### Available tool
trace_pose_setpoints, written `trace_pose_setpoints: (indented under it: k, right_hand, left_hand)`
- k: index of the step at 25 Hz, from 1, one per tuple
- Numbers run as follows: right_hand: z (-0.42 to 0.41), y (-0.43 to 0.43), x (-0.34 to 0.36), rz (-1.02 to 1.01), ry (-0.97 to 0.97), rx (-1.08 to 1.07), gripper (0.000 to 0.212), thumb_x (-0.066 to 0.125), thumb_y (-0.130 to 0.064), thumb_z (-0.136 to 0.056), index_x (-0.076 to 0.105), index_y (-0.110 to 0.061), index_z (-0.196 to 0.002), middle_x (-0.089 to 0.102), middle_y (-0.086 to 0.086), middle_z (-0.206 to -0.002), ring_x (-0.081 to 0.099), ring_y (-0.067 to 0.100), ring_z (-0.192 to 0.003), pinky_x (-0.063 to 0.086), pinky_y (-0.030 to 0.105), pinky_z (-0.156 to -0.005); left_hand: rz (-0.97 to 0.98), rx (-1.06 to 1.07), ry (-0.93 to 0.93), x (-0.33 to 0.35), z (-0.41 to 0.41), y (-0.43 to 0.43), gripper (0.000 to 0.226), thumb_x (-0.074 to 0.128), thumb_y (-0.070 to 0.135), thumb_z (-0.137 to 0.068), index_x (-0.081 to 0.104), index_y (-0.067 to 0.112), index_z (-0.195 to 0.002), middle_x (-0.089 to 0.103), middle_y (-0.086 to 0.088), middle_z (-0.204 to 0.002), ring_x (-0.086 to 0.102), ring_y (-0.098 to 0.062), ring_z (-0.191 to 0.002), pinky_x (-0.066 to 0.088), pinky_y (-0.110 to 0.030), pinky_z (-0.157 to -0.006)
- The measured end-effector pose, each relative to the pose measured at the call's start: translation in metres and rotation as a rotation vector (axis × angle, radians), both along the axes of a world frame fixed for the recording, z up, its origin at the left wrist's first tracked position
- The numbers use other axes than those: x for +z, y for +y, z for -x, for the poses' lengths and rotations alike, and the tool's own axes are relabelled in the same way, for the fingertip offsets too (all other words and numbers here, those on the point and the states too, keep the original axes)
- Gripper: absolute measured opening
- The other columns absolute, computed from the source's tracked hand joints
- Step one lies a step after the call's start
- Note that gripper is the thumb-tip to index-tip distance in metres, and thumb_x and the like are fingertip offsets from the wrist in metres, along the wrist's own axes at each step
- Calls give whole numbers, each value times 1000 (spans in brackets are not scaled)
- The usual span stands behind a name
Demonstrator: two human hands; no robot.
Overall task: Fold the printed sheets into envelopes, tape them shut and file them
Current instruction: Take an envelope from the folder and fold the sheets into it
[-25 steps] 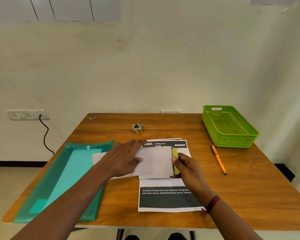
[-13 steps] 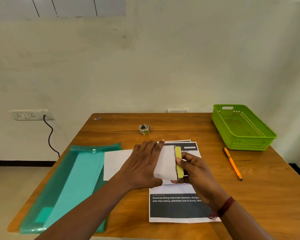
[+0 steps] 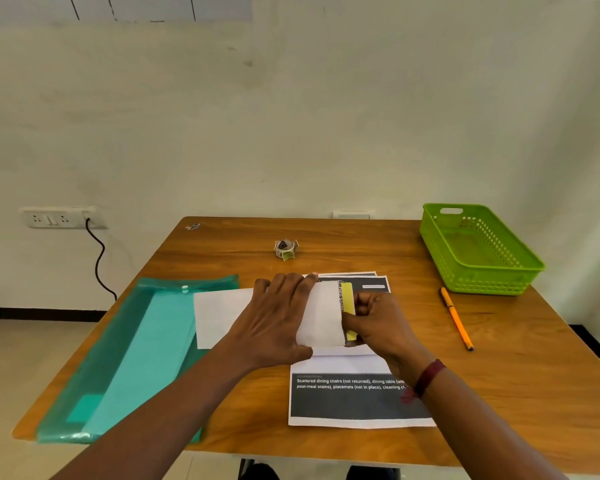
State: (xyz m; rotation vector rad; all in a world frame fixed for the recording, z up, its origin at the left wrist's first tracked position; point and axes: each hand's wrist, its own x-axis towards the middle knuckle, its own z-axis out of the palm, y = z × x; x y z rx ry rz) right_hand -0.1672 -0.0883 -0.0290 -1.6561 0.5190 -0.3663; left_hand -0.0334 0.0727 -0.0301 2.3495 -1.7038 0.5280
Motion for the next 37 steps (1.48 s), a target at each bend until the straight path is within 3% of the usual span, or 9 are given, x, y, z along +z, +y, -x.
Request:
trace_pose_setpoints:
  k: [4, 8, 16, 20, 23, 25, 27, 30, 37]
  right_hand:
    - [-2, -9, -8, 41, 24, -134, 11, 70, -5, -85, 75, -12, -93, 76, 9, -81, 73, 25, -73, 61, 37, -58]
    - [6, -25, -17, -78, 71, -165, 9, 67, 2, -85, 72, -4, -90, 73, 20, -86, 68, 23, -67, 60, 36, -58]
    - [-1, -29, -39, -168, 180, -198, 10, 64, 6, -87, 69, 0, -93, 70, 23, -90, 69, 31, -75, 59, 33, -55]
    - [-9, -21, -41, -195, 137, -195, 11, 72, -15, -87, 69, -4, -88, 73, 15, -79, 68, 24, -61, 58, 32, -53]
    - [-7, -30, -42, 199, 83, -283, 18, 68, -34, -90, 71, -17, -84, 74, -2, -74, 69, 18, -70, 55, 30, -58]
    - [-1, -41, -46, 613, 121, -221, 15, 68, -34, -89, 70, -25, -100, 73, -9, -98, 65, 13, -97, 50, 26, -79]
    - [3, -49, -53, 835, 256, 16, 50, 71, -44, -84, 58, -27, -129, 60, -5, -131, 46, 18, -128, 38, 32, -104]
    - [1, -50, -62, 957, 427, 239, 84, 64, -66, -78, 34, -29, -147, 35, -4, -154, 19, 22, -146, 17, 40, -119]
    - [-4, -47, -57, 957, 364, 189, 77, 70, -59, -77, 41, -28, -142, 45, 2, -132, 40, 21, -124, 30, 38, -111]
  left_hand:
    - [-31, 6, -35, -2, -4, 0, 103, 68, 68, -56, 33, 17, -138, 48, -6, -128, 48, -23, -109, 44, -42, -88]
    - [-119, 18, -21, -6, -20, 8, 96, 63, 69, -61, 34, 18, -138, 48, -4, -127, 46, -22, -109, 44, -42, -88]
    - [-213, 82, 45, -20, -44, 39, 105, 58, 74, -66, 22, 22, -149, 40, -2, -142, 42, -19, -122, 37, -38, -105]
    - [-223, 123, 90, -21, -52, 55, 104, 65, 70, -67, 23, 23, -150, 41, -2, -144, 44, -20, -123, 40, -36, -104]
    - [-185, 203, 187, -14, -67, 70, 93, 70, 64, -67, 34, 25, -143, 45, 2, -138, 44, -14, -119, 42, -29, -97]
    - [-159, 238, 221, -8, -78, 82, 88, 74, 60, -65, 41, 24, -138, 49, 2, -133, 45, -14, -115, 44, -29, -92]
    - [-139, 263, 257, -5, -87, 94, 84, 80, 54, -64, 47, 21, -134, 51, 1, -128, 46, -14, -112, 44, -29, -89]
    - [-129, 296, 302, -4, -98, 106, 83, 85, 46, -63, 48, 19, -133, 50, -1, -128, 44, -17, -114, 44, -33, -91]
    - [-141, 388, 380, -16, -102, 113, 96, 89, 40, -62, 39, 22, -142, 43, -2, -136, 39, -21, -122, 37, -43, -106]
